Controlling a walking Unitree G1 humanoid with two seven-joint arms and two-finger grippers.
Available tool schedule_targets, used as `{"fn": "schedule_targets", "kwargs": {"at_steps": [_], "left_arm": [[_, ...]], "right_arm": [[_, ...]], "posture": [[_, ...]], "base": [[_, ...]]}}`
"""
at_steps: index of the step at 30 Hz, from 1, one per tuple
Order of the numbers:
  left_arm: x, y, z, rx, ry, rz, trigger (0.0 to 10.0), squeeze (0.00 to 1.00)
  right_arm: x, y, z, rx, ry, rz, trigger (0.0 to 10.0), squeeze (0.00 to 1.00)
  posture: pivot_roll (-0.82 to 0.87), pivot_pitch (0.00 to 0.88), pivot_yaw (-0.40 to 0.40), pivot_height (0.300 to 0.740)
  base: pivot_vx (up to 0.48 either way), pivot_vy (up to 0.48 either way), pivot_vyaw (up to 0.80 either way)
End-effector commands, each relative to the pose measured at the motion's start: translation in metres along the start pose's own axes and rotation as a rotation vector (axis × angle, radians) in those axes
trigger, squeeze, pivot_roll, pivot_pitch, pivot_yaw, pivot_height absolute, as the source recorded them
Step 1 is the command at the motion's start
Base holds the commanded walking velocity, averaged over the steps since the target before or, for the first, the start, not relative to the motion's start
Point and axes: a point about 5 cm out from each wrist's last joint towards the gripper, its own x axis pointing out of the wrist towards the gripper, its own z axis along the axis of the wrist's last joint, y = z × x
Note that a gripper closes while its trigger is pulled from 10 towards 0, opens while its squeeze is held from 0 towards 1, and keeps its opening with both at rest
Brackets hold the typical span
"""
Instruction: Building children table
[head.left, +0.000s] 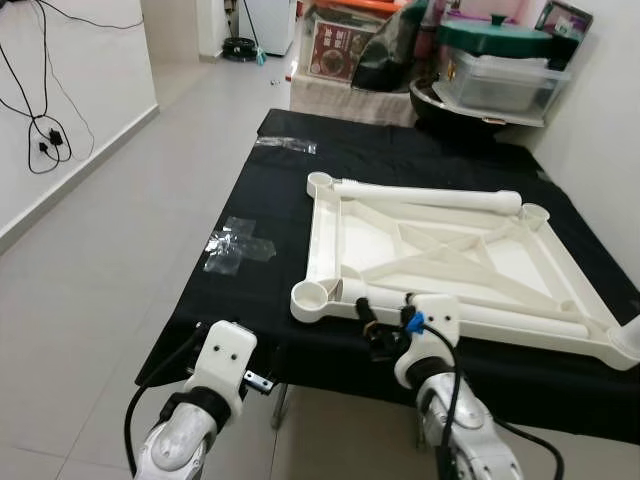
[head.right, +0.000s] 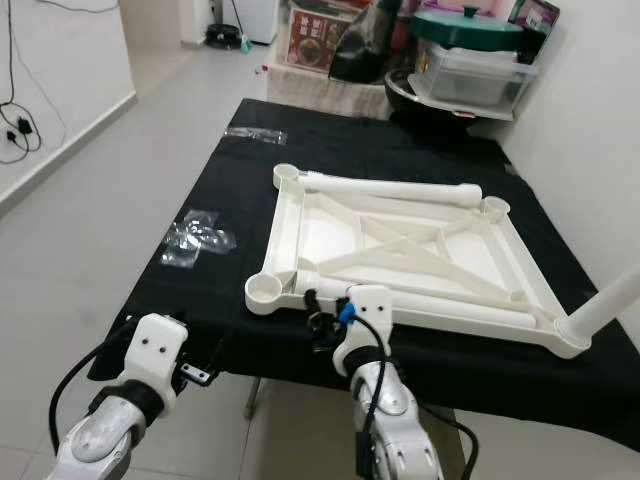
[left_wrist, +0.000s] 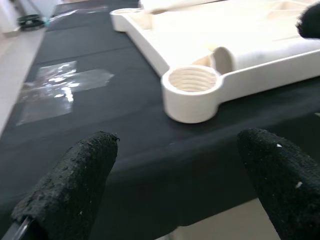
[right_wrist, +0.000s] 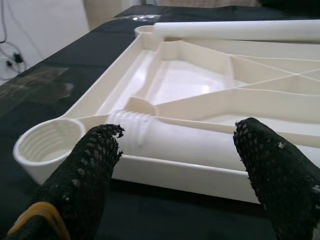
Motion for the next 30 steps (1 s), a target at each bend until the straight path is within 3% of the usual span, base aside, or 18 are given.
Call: {"fn": "schedule_targets", "kwargs": {"at_steps": [1,8,23,26,29,30], "left_arm": [[0.0,-0.001,0.003,-0.006,-0.006,-0.016,10.0,0.0],[-0.001,-0.001,0.002,0.009,-0.006,-0.015,10.0,0.0],[0.007,0.007,0.021,-0.008,-0.065,0.035,10.0,0.0],[0.013,0.009,0.022,-0.039,-0.031,-0.003,10.0,0.0],[0.032,0.018,0.032,-0.094,-0.012,-0.123,10.0,0.0],[0.032,0.018,0.032,-0.094,-0.012,-0.123,10.0,0.0]], "right_arm": [[0.001,-0.005,-0.001,0.023,0.007,-0.027,10.0,0.0],[0.002,0.001,0.0,-0.003,-0.006,0.003,10.0,0.0],[0.004,0.002,0.002,0.012,-0.025,0.0,10.0,0.0],[0.004,0.002,0.006,0.008,-0.05,-0.013,10.0,0.0],[0.009,0.005,0.017,0.006,-0.109,-0.028,10.0,0.0],[0.009,0.005,0.017,0.006,-0.109,-0.028,10.0,0.0]], "posture": [[0.1,0.016,-0.118,0.74],[0.1,0.021,-0.117,0.74],[0.11,0.014,-0.112,0.74],[0.11,0.015,-0.108,0.74],[0.12,0.028,-0.101,0.74],[0.12,0.028,-0.101,0.74]], "base": [[0.0,0.0,0.0],[0.0,0.0,-0.73],[0.0,0.0,0.0],[0.0,0.0,0.0],[0.0,0.0,0.0],[0.0,0.0,0.0]]}}
